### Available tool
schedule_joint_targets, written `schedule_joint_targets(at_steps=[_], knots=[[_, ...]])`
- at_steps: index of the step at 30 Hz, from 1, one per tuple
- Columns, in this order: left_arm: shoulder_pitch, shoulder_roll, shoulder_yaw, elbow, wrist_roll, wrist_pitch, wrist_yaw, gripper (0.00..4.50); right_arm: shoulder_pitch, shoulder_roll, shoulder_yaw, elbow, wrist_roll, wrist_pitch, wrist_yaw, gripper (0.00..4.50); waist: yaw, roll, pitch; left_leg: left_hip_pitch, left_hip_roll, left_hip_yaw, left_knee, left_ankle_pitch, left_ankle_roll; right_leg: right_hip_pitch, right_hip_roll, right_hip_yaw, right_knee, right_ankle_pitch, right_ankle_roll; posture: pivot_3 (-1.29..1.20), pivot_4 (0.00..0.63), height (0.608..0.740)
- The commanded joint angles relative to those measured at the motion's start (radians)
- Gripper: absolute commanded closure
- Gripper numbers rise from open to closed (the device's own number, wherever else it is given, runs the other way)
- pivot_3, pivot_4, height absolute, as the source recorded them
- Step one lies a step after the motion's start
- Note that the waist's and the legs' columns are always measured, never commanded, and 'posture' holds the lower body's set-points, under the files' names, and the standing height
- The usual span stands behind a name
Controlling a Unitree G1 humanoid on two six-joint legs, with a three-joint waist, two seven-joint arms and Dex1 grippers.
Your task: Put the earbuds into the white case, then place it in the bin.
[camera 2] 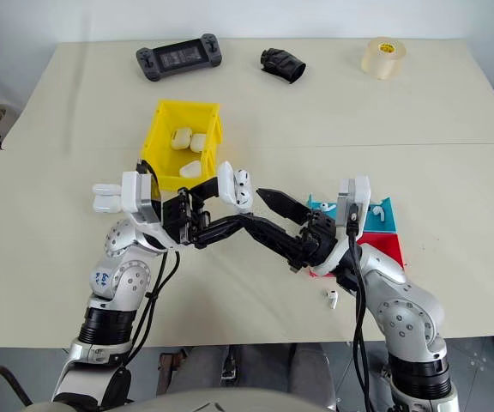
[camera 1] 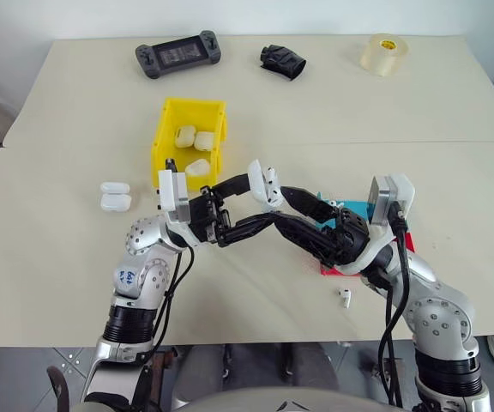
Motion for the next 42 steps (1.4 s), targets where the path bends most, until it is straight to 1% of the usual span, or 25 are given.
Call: schedule_joint_targets(at_steps=[1,4,7,9,11,13,15,16,18,20,21,22,24,27,29,31,33,37,39,42], knots=[[-0.004,0.008,0.010,-0.040,0.001,-0.025,0.010,1.75,0.005,-0.031,-0.033,-0.032,0.004,-0.014,0.020,0.03,0.000,0.000,0.000,0.000,0.000,0.000,0.000,0.000,0.000,0.000,0.000,0.000,0.000,0.000,0.000,0.00,0.150,0.740],[-0.002,0.029,0.017,-0.027,0.035,-0.048,0.019,1.75,0.034,-0.077,-0.064,-0.048,-0.006,-0.022,0.036,0.03,0.002,0.000,0.000,0.000,0.000,0.000,0.000,0.000,0.000,0.000,0.000,0.000,0.000,0.000,0.000,0.00,0.150,0.740],[-0.015,0.133,0.000,0.012,0.192,-0.122,0.018,1.75,0.098,-0.175,-0.162,-0.055,-0.009,-0.026,0.080,0.03,0.003,0.000,0.000,0.000,0.000,0.000,0.000,0.000,0.000,0.000,0.000,0.000,-0.001,0.000,0.000,0.00,0.150,0.740],[-0.023,0.180,-0.023,0.025,0.249,-0.146,0.007,1.75,0.105,-0.211,-0.180,-0.049,-0.029,-0.031,0.078,0.41,0.002,0.000,0.000,0.000,-0.001,0.001,-0.001,0.000,0.000,0.000,0.000,0.000,-0.001,0.000,0.000,0.00,0.150,0.740],[-0.046,0.240,-0.052,0.037,0.336,-0.141,0.024,1.75,0.093,-0.277,-0.172,-0.049,-0.100,-0.040,0.105,0.91,0.002,0.000,0.000,0.000,0.000,0.002,-0.001,0.000,0.000,0.000,0.000,0.000,-0.001,0.000,0.000,0.00,0.150,0.740],[-0.067,0.272,-0.073,0.045,0.391,-0.131,0.039,1.75,0.063,-0.310,-0.151,-0.055,-0.139,-0.040,0.116,1.57,0.002,0.000,0.000,0.000,0.000,0.002,-0.001,0.000,0.000,0.000,0.000,0.000,-0.002,0.000,0.000,0.00,0.150,0.740],[-0.079,0.285,-0.095,0.047,0.413,-0.117,0.040,1.75,0.023,-0.316,-0.116,-0.063,-0.159,-0.030,0.107,2.30,0.001,0.000,0.000,0.000,0.000,0.002,-0.001,0.000,0.000,0.000,0.000,0.000,-0.002,0.000,0.000,0.00,0.150,0.740],[-0.084,0.289,-0.108,0.046,0.426,-0.112,0.043,1.75,-0.003,-0.317,-0.090,-0.067,-0.174,-0.020,0.100,2.59,0.000,0.000,0.000,0.000,0.001,0.002,-0.001,0.000,0.000,0.000,0.000,0.000,-0.001,0.000,0.000,0.00,0.150,0.740],[-0.093,0.293,-0.137,0.036,0.454,-0.090,0.048,1.75,-0.060,-0.313,-0.024,-0.077,-0.222,-0.011,0.094,3.32,0.001,0.000,0.000,0.000,0.001,0.002,-0.001,0.000,0.000,0.000,0.000,0.000,-0.001,0.000,0.000,0.00,0.150,0.740],[-0.097,0.285,-0.151,0.021,0.458,-0.065,0.055,1.75,-0.108,-0.295,0.025,-0.080,-0.245,0.004,0.072,4.08,0.001,0.000,0.000,0.000,0.000,0.001,-0.001,0.000,0.000,0.000,0.000,0.000,-0.002,0.000,0.000,0.00,0.150,0.740],[-0.098,0.285,-0.160,0.014,0.458,-0.057,0.050,1.75,-0.131,-0.283,0.049,-0.077,-0.259,0.007,0.062,4.39,0.001,-0.001,0.000,0.000,0.001,0.001,-0.001,0.000,0.000,0.000,0.000,0.000,-0.001,0.000,0.000,0.00,0.150,0.740],[-0.098,0.282,-0.168,0.005,0.461,-0.051,0.051,1.75,-0.159,-0.276,0.083,-0.077,-0.275,0.015,0.063,4.48,0.001,-0.001,0.000,0.000,0.000,0.001,-0.001,0.000,0.000,0.000,0.000,0.000,-0.001,0.000,0.000,0.00,0.150,0.740],[-0.101,0.272,-0.178,-0.013,0.454,-0.031,0.055,1.75,-0.214,-0.253,0.148,-0.061,-0.308,0.047,0.049,4.48,0.000,-0.001,0.000,0.000,0.001,0.001,-0.001,0.000,0.000,-0.001,0.000,0.000,-0.001,0.000,0.000,0.00,0.150,0.740],[-0.103,0.268,-0.182,-0.027,0.450,-0.011,0.059,1.75,-0.239,-0.241,0.176,-0.046,-0.333,0.062,0.050,4.48,0.004,-0.001,0.000,-0.001,0.001,0.000,-0.001,0.000,0.000,0.000,0.000,-0.001,-0.001,0.000,0.000,0.00,0.150,0.740],[-0.107,0.264,-0.174,-0.037,0.439,-0.013,0.060,1.75,-0.243,-0.253,0.208,-0.018,-0.372,0.062,0.074,4.48,0.003,-0.001,0.000,-0.001,0.000,-0.001,-0.001,0.000,0.000,0.000,-0.001,-0.001,-0.001,0.000,0.000,0.00,0.150,0.740],[-0.111,0.263,-0.164,-0.036,0.449,-0.044,0.074,1.75,-0.232,-0.247,0.207,0.002,-0.390,0.046,0.083,4.48,0.002,-0.001,0.001,-0.001,-0.001,-0.001,-0.001,0.000,0.000,0.000,-0.001,-0.001,-0.001,0.000,0.000,0.00,0.150,0.740],[-0.105,0.258,-0.146,-0.043,0.427,-0.035,0.081,1.75,-0.214,-0.253,0.187,0.016,-0.393,0.037,0.096,4.48,0.001,-0.001,0.001,-0.001,-0.001,0.000,-0.001,0.000,0.000,0.000,0.000,-0.001,-0.001,0.000,0.000,0.00,0.150,0.740],[-0.051,0.257,-0.090,-0.075,0.377,-0.046,0.097,1.75,-0.108,-0.297,0.057,0.031,-0.369,-0.006,0.148,4.48,0.002,-0.001,0.001,-0.001,0.000,-0.001,-0.001,0.000,0.000,0.000,-0.001,-0.002,-0.001,0.000,0.000,0.00,0.150,0.740],[-0.033,0.257,-0.081,-0.087,0.359,-0.041,0.094,1.75,-0.082,-0.308,0.033,0.032,-0.367,-0.021,0.172,4.48,0.002,-0.002,0.001,-0.001,0.000,0.000,-0.001,0.000,0.000,0.000,-0.001,-0.001,-0.001,0.000,0.000,0.00,0.150,0.740],[0.005,0.233,-0.040,-0.124,0.282,-0.009,0.114,1.75,-0.027,-0.314,-0.016,0.041,-0.355,-0.060,0.221,4.48,0.002,-0.002,0.001,-0.001,0.001,0.000,-0.001,0.000,0.000,0.000,-0.001,-0.001,-0.001,0.000,0.000,0.00,0.150,0.740]])
